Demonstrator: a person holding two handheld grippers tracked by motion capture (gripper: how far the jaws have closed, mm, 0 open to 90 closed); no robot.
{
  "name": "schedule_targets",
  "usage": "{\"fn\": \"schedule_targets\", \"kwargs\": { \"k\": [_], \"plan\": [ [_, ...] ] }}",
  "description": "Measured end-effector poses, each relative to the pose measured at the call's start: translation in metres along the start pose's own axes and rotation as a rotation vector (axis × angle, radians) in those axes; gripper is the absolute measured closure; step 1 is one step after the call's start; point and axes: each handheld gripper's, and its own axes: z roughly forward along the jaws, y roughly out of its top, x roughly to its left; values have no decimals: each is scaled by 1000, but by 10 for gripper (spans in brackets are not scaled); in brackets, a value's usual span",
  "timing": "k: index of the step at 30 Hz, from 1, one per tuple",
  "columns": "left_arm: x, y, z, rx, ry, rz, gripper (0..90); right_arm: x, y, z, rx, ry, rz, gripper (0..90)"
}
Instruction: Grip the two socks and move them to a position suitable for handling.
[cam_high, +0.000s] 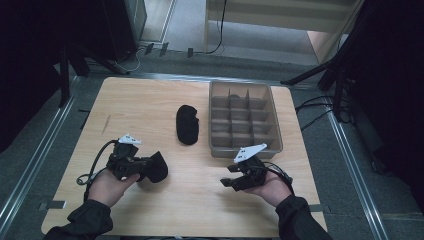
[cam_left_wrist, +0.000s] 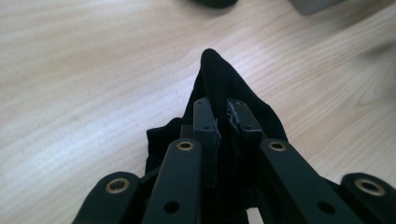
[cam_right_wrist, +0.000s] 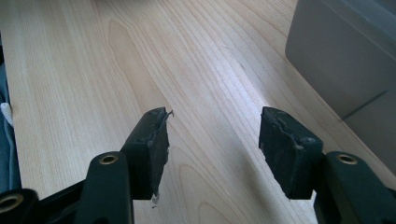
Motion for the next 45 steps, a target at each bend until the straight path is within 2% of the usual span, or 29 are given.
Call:
{"fn": "schedule_targets", "kwargs": {
  "k": [4,5,6,8,9,12,18,20,28,30,34,35,41,45],
  "plan": [
    [-1,-4,5,22,-7,8,797,0,1,2,3,2,-9,427],
    [-1,-5,7,26,-23,17,760,0,2,2,4,3,-8,427],
    [0,-5,9,35,-42,27,670,0,2,2,5,3,-7,427],
    [1,-5,11,37,-43,37,528,0,2,2,6,3,-8,428],
    [3,-5,13,29,-45,27,492,0,2,2,7,2,-10,429],
    [6,-4,12,8,-42,26,462,0,2,2,3,3,-10,429],
    [11,-1,10,-18,-32,23,415,0,1,1,2,5,-15,429],
    [14,1,10,-32,-40,17,402,0,1,1,3,5,-13,428],
    [23,12,15,-48,-26,21,399,0,1,2,7,6,-13,428],
    [28,20,18,-41,-12,24,400,0,1,1,6,4,-10,428],
    [33,26,20,-54,-25,25,404,-1,1,0,5,1,-8,428],
    [36,29,22,-55,-40,20,409,0,0,-1,3,0,-9,428],
    [38,43,29,-39,-40,37,420,1,-4,-3,8,-8,1,428],
    [38,57,34,-55,-36,64,417,1,-6,-3,10,-13,5,428]
  ]
}}
